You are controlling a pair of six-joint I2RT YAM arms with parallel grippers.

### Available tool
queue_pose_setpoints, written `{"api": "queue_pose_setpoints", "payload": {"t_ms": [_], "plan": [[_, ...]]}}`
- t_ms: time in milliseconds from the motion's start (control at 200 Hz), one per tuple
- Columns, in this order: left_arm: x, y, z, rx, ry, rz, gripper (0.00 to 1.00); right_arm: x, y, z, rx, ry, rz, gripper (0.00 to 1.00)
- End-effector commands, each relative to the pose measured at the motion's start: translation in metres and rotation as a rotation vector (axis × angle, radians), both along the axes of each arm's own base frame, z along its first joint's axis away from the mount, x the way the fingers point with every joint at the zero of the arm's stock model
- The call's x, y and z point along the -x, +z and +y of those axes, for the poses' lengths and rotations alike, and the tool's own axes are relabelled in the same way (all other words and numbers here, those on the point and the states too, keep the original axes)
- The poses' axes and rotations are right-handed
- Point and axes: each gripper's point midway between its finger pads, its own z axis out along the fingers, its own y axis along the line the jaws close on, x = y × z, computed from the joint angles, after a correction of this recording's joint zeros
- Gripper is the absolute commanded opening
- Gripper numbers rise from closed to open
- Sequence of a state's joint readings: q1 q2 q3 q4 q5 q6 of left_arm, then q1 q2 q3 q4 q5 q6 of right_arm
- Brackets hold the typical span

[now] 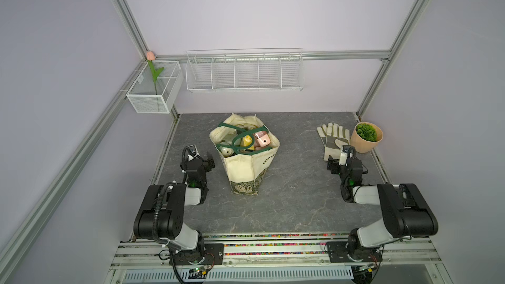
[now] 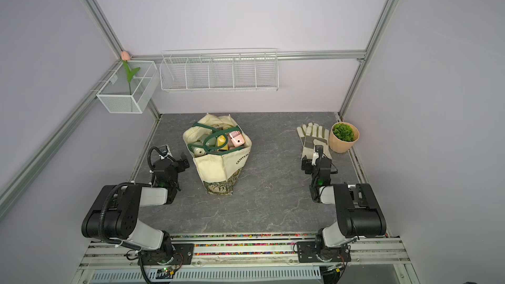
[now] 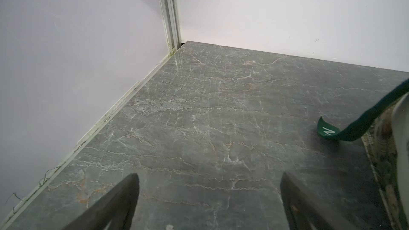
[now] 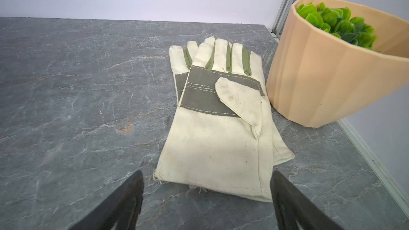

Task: Take out the pencil sharpeners from the tote bags
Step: Adjust the canvas bag at the center of the board.

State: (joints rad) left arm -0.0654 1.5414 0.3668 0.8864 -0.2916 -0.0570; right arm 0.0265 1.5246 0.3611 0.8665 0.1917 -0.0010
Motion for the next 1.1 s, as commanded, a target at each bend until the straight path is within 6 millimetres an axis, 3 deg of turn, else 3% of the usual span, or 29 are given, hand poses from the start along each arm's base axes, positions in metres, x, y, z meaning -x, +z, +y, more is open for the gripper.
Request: {"api": "queue_pose_setpoints", "payload": {"t_ms": [0,670,900,1000,1095], "plan": [[-0.007,0.011,0.003,-0.014,0.007,-0.036,0.99,-0.006,0.008,-0.004,0.018,-0.008,-0.031,0.89],[-0.006,0.01,0.003,-0.016,0.008,-0.034,0.99,-0.006,0.007,-0.004,0.018,-0.007,-0.028,0.89],[-0.004,0.013,-0.006,-0.046,-0.023,-0.054,0.99,-0.006,0.008,-0.003,0.018,-0.006,-0.03,0.89],[0.004,0.022,-0.004,-0.055,0.004,-0.096,0.99,-0.005,0.007,-0.003,0.019,-0.006,-0.029,0.89],[0.014,0.044,-0.003,-0.054,0.012,-0.127,0.99,-0.005,0.011,-0.001,0.028,0.004,-0.045,0.89]]}}
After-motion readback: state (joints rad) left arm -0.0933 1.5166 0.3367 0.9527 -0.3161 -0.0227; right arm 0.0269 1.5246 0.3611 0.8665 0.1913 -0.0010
